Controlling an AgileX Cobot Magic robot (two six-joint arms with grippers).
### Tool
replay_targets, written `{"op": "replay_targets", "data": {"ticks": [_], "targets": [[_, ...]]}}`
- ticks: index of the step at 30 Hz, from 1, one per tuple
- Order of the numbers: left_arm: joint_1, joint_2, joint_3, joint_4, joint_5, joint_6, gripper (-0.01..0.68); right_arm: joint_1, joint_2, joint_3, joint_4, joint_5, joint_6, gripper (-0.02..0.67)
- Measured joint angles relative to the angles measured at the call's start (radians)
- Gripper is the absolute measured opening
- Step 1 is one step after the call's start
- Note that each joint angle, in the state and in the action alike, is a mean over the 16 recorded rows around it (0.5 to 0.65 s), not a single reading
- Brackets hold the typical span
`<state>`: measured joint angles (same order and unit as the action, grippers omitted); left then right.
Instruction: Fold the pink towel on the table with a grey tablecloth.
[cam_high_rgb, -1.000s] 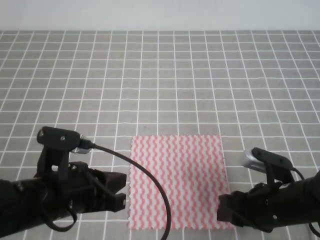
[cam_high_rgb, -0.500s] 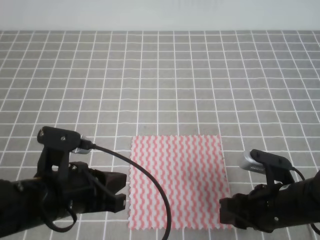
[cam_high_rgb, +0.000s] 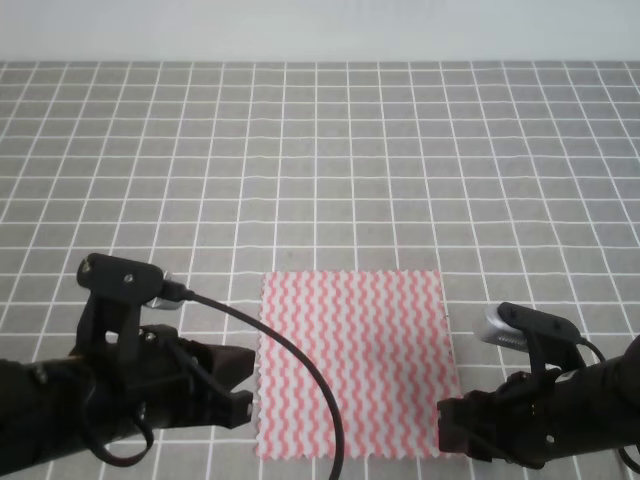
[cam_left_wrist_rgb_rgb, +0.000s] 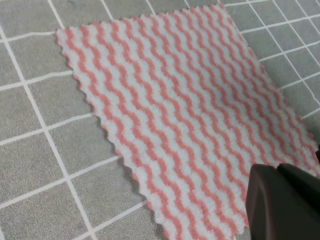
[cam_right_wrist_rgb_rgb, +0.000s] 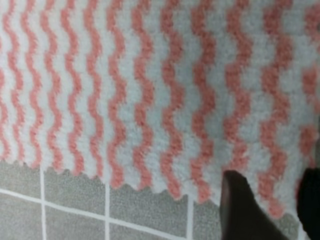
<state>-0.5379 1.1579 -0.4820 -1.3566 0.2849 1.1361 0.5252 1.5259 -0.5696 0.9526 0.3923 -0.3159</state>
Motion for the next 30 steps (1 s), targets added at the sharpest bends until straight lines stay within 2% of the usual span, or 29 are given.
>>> {"op": "replay_targets", "data": {"ticks": [12, 30], "targets": [[0.000, 0.001, 0.000, 0.000, 0.016, 0.007, -0.003, 0.001, 0.012, -0.002, 0.004, -0.002, 0.010, 0.174], [0.001, 0.006, 0.000, 0.002, 0.047, 0.069, -0.003, 0.000, 0.010, -0.006, 0.006, -0.004, 0.049, -0.005]]}}
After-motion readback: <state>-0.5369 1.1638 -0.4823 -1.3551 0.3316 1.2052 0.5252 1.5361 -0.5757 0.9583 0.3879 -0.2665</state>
